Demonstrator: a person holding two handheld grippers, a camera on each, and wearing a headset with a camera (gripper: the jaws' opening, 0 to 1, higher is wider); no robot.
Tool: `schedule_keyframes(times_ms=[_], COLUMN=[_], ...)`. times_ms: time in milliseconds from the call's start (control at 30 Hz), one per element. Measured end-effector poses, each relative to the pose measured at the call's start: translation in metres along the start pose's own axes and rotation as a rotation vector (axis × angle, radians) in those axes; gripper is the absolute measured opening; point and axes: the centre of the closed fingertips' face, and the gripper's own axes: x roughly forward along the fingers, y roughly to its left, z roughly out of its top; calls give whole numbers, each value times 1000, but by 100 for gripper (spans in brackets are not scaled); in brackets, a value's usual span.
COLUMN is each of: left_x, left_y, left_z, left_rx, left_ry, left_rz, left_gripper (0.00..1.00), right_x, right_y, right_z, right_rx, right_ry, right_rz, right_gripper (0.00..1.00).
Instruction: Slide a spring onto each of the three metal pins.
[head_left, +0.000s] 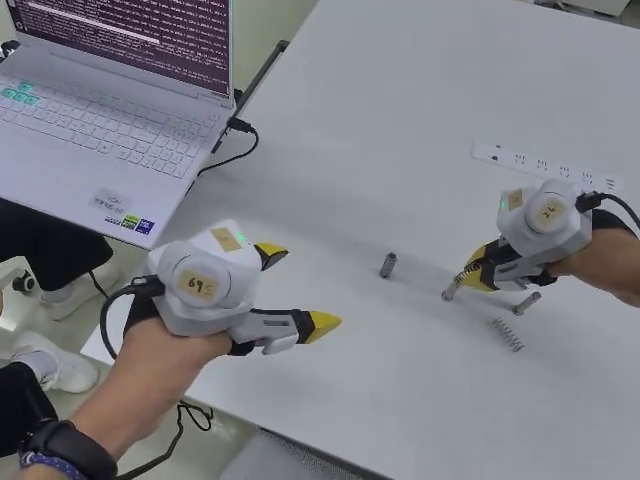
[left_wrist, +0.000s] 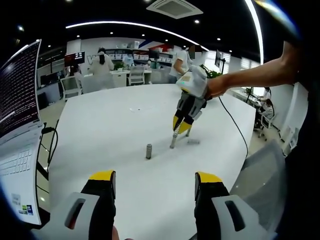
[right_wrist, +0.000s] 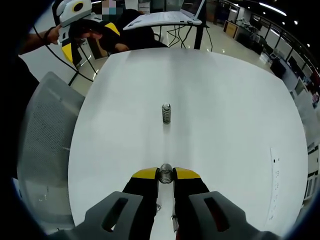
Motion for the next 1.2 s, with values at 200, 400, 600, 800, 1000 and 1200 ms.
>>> schedule_keyframes(times_ms=[200, 400, 600, 800, 1000, 1200], left_x=[1, 0, -1, -2, -3, -1], left_y=[-2, 0, 1, 2, 1, -1], left_z=[0, -3, -3, -3, -1, 2], left_rx=[0, -3, -1, 0, 4, 11], left_ry=[1, 7, 10, 11, 10, 7], left_rz=[-3, -1, 2, 4, 2, -3], left_gripper=[60, 60, 60, 59, 59, 59], right_x=[7, 13, 20, 25, 24, 18], right_y=[0, -1, -1, 0, 1, -1], right_z=[-2, -2, -5, -5, -3, -3], right_rx=[-13, -12, -11, -4, -6, 4], right_ry=[18, 24, 34, 37, 36, 24], right_rz=[6, 11, 18, 30, 26, 4], right_gripper=[9, 9, 9, 9, 9, 13])
